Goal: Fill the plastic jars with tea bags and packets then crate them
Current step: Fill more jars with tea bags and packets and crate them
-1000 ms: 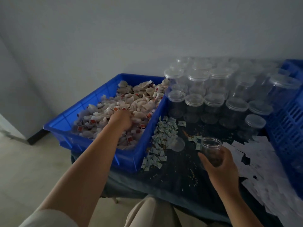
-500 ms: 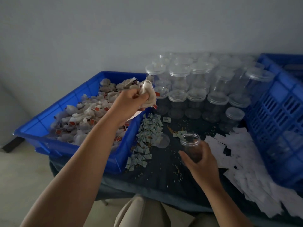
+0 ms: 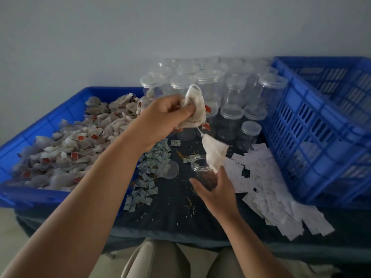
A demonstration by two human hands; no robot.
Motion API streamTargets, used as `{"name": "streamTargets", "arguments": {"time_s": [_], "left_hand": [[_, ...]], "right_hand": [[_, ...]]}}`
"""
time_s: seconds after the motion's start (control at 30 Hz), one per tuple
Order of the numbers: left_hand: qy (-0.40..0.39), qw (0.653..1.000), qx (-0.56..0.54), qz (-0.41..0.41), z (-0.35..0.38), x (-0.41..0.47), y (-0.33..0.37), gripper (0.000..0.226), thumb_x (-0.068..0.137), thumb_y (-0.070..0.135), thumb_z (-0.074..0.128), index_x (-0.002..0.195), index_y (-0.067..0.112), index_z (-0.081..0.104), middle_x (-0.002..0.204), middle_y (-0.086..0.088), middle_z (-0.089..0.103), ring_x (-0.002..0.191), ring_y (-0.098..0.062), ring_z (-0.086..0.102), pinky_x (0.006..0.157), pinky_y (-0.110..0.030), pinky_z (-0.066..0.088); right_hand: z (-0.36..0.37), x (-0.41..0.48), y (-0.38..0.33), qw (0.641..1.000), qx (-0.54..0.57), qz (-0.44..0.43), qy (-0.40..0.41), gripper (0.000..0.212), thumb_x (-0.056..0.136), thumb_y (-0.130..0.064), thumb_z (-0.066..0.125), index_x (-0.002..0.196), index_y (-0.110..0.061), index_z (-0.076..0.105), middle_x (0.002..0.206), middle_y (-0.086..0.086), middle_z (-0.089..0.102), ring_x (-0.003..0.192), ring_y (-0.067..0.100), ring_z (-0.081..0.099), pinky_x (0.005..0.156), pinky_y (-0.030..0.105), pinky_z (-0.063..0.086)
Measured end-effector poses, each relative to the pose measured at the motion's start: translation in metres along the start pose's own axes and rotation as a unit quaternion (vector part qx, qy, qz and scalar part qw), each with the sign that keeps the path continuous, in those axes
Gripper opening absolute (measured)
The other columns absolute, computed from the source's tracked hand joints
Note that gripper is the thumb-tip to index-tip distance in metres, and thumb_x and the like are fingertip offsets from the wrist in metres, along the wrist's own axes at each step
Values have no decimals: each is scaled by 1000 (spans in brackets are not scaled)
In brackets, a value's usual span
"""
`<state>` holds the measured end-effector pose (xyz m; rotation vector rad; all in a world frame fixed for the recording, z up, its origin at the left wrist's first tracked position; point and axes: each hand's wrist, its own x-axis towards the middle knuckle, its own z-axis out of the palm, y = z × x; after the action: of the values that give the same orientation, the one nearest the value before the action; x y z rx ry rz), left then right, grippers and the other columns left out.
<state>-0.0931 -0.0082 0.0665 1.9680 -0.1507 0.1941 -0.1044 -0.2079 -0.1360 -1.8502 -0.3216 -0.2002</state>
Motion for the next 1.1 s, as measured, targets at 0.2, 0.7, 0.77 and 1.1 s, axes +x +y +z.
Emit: {"name": "streamTargets", "arguments": {"time_s": [0.2,0.7,0.77,1.1], "left_hand": [[-122,961,247,-41,8,-8,-25,20,98,56,64,96,37,70,83,19,70,68,5,62,67,-23,45],[-155,919,363,-2,36,-14,-45,22,90,64,67,99,44,65,96,21,69,88,1,65,80,-30,55],[-110,911,396,20,42,-13,-48,20,92,62,66,96,42,68,96,16,64,92,-7,61,77,-30,50],[-181,919,346,-61,44,-22,-42,57,102,72,34,135,30,53,110,11,69,94,-8,67,83,-37,55]], "right_hand": [[0,-1,-2,1000,23,-1,11,56,76,-67,81,119,-39,59,109,-33,70,93,-5,72,75,11,55],[5,2,6,996,-73,-47,-9,61,78,-70,82,120,-32,61,90,-22,75,84,0,73,73,27,60],[4,1,7,996,-78,-54,1,60,79,-71,81,119,-32,61,92,-23,74,86,-1,72,72,23,58],[5,3,10,988,-147,-29,30,62,77,-82,70,110,-32,53,88,-23,63,79,-3,63,64,17,48]]}}
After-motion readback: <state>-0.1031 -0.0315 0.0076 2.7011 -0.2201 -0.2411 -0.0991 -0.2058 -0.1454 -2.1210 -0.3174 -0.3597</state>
